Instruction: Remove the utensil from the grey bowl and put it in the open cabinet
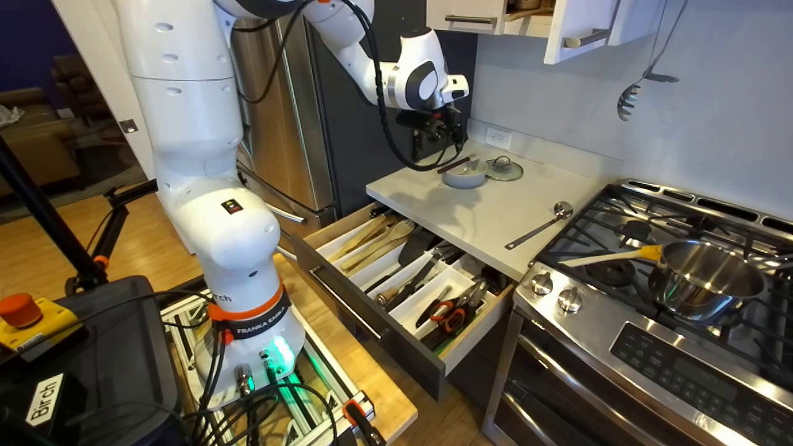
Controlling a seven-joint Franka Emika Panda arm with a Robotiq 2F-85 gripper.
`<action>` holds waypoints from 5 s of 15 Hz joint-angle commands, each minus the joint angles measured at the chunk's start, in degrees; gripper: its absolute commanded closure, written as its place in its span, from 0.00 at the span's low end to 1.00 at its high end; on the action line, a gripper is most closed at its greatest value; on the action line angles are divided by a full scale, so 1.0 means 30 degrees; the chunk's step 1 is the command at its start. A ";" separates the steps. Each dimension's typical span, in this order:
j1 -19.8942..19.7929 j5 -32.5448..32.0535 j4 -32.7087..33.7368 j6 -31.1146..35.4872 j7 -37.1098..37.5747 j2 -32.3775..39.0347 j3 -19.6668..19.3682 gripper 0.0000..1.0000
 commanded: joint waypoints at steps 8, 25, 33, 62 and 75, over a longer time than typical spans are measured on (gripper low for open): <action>0.2318 0.0717 0.8105 0.0151 -0.0406 0.8427 0.0575 0.00; 0.5524 0.0849 0.9619 -0.2066 0.8322 1.0425 -0.3258 0.03; 0.5107 0.0831 1.1011 -0.2338 0.7604 1.1271 -0.2732 0.23; 0.7635 -0.3929 0.1327 -0.0649 1.2807 0.2115 -0.4686 0.94; 0.5728 -1.7032 -0.4426 0.3860 1.7569 -0.6272 -0.7768 0.77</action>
